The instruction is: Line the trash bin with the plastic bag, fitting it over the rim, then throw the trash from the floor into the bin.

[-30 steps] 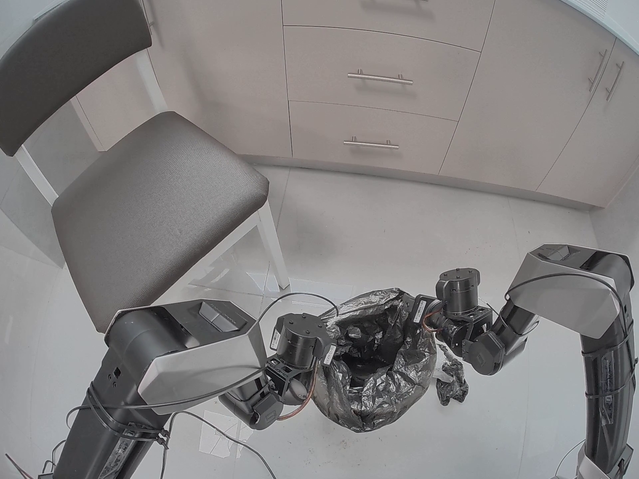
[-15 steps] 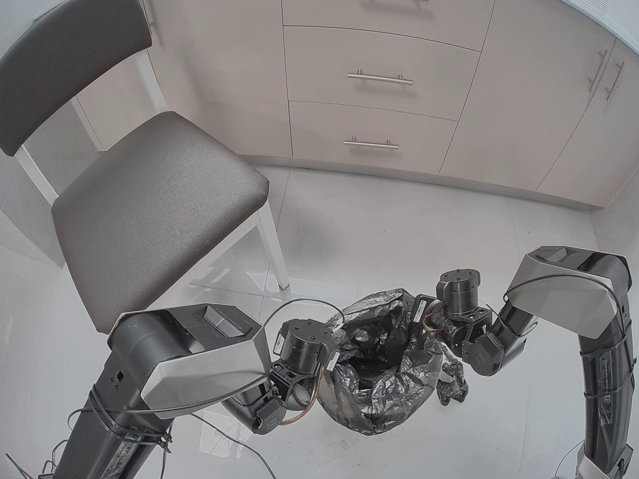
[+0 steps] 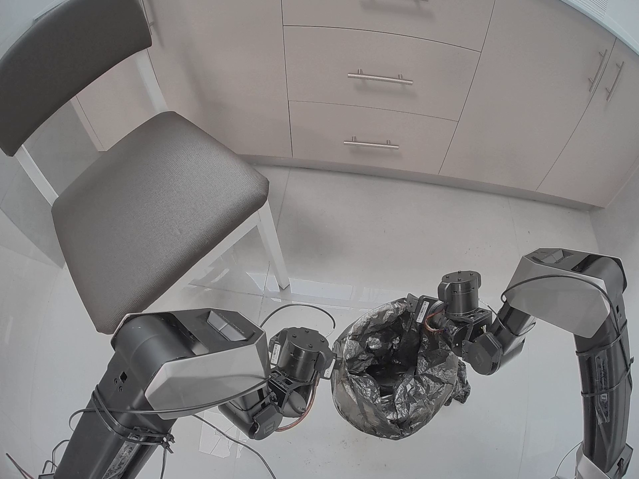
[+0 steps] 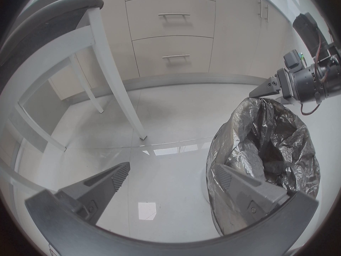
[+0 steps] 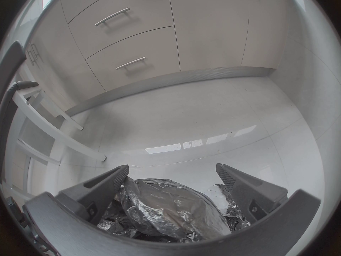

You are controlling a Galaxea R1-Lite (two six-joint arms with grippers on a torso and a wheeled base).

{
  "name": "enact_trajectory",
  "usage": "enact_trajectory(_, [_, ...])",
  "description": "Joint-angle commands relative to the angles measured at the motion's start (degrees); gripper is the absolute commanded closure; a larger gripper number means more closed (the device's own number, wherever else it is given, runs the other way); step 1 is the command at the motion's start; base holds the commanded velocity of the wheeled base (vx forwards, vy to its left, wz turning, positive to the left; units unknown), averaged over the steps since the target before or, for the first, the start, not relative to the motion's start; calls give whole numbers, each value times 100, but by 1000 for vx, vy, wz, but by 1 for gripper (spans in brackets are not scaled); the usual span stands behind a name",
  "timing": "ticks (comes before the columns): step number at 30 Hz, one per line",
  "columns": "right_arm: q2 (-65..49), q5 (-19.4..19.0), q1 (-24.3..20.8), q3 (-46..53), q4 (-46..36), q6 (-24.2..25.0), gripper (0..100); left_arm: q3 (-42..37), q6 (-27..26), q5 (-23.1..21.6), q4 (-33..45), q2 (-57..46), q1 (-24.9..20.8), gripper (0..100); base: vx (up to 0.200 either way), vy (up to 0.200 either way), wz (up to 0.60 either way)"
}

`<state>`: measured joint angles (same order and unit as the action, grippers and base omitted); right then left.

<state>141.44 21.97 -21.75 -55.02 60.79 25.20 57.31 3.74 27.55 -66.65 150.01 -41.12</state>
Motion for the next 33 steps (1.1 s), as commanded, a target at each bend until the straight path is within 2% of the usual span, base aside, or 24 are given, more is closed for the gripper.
enact_trajectory(1, [95,1,30,-18,3,-6,0,-27,153,5,-6,46,-1,0,0,0,0])
enact_trajectory(12, [209,-8,241,-176,-59,-15,0,-27,566,-13,-6,55,69,0,0,0,0])
enact_trajectory(24, [77,-52,338,-150,-33,-15,0,-211,1340,5,-6,-279,174,0,0,0,0])
enact_trajectory(26, [-178,-96,224,70,-15,3,0,-326,1612,-4,82,-692,166,0,0,0,0])
enact_trajectory(30, [-415,-272,109,272,55,20,0,-413,1753,-4,205,-912,95,0,0,0,0])
enact_trajectory(33, [-538,-764,74,668,134,-112,0,-449,1797,-4,205,-920,-19,0,0,0,0])
